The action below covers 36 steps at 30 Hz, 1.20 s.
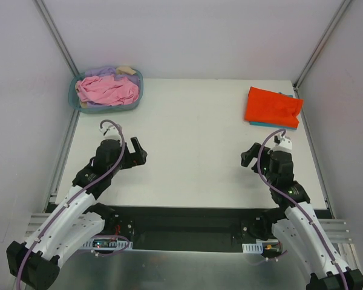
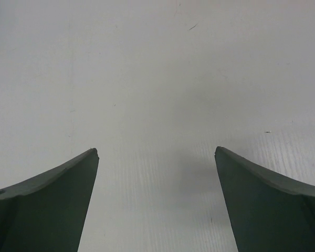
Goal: Fold and stack the t-shirts
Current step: Grab crumpled tshirt from bin with the left arm
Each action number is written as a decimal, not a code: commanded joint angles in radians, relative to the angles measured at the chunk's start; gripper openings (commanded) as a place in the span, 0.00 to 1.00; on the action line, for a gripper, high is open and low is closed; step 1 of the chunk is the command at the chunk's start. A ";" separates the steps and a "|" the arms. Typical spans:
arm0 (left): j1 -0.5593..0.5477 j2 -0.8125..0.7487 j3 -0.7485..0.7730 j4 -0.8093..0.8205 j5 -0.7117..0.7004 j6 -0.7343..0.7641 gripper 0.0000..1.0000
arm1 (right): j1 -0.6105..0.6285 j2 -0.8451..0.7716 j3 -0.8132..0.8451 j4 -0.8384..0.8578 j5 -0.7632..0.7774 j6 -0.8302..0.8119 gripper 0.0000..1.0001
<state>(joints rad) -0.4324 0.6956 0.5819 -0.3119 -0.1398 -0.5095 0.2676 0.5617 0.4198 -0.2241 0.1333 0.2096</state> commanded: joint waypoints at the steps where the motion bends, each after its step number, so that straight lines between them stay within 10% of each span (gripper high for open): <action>1: -0.002 0.028 0.052 0.019 -0.033 -0.032 0.99 | 0.005 -0.048 0.007 0.014 -0.004 0.007 0.97; 11: 0.020 0.145 0.148 0.065 -0.434 -0.084 0.99 | 0.005 0.006 0.014 0.040 0.006 0.002 0.97; 20: 0.274 0.619 0.559 0.066 -0.113 -0.011 0.99 | 0.005 -0.006 -0.010 0.092 -0.012 -0.004 0.97; 36: 0.330 1.493 1.403 0.022 -0.230 0.215 0.99 | 0.007 0.061 -0.012 0.114 -0.015 -0.015 0.97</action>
<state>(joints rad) -0.1097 2.1025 1.8393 -0.2584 -0.3248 -0.3504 0.2691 0.5991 0.3962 -0.1570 0.1181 0.2050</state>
